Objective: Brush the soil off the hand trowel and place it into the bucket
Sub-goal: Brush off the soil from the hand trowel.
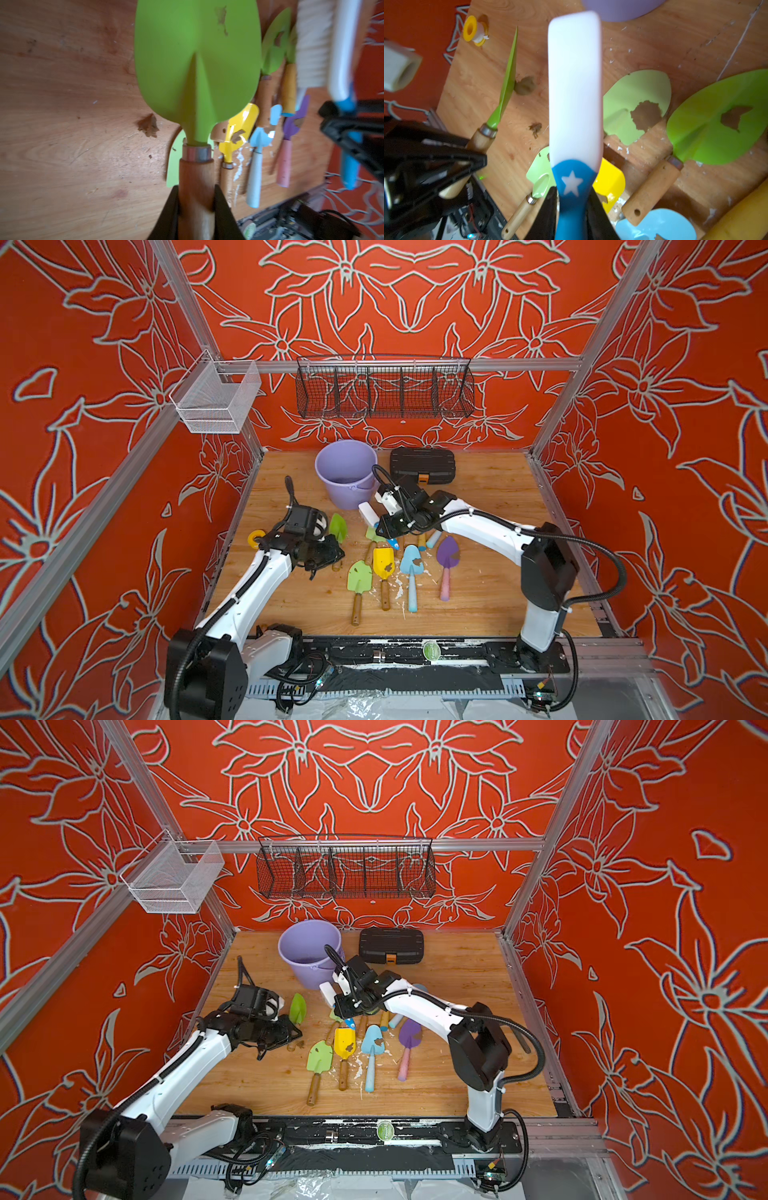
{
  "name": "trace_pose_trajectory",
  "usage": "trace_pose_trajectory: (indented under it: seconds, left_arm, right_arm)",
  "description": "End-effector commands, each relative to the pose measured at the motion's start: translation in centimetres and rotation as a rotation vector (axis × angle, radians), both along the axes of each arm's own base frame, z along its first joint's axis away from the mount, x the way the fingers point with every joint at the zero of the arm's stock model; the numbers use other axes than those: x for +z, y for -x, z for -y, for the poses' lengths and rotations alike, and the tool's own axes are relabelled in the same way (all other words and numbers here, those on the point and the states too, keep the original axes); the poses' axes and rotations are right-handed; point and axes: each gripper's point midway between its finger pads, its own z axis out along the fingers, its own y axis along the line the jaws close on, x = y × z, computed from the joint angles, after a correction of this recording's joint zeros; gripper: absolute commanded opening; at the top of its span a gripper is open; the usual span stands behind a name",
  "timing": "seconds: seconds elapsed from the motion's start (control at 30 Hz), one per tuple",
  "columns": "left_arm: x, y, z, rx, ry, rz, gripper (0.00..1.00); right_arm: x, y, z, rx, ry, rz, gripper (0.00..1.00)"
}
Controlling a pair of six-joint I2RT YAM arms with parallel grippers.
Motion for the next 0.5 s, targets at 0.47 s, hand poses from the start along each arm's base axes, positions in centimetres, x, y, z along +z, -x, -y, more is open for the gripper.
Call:
trace_pose_trajectory:
  seconds: [0.47]
  left_arm:
    - [9.5,1.4,3.7,-0.148,0.623,0.241,0.0]
  right_arm:
    - [9.3,1.4,-0.2,-0.107,-0.581,-0.013,0.0]
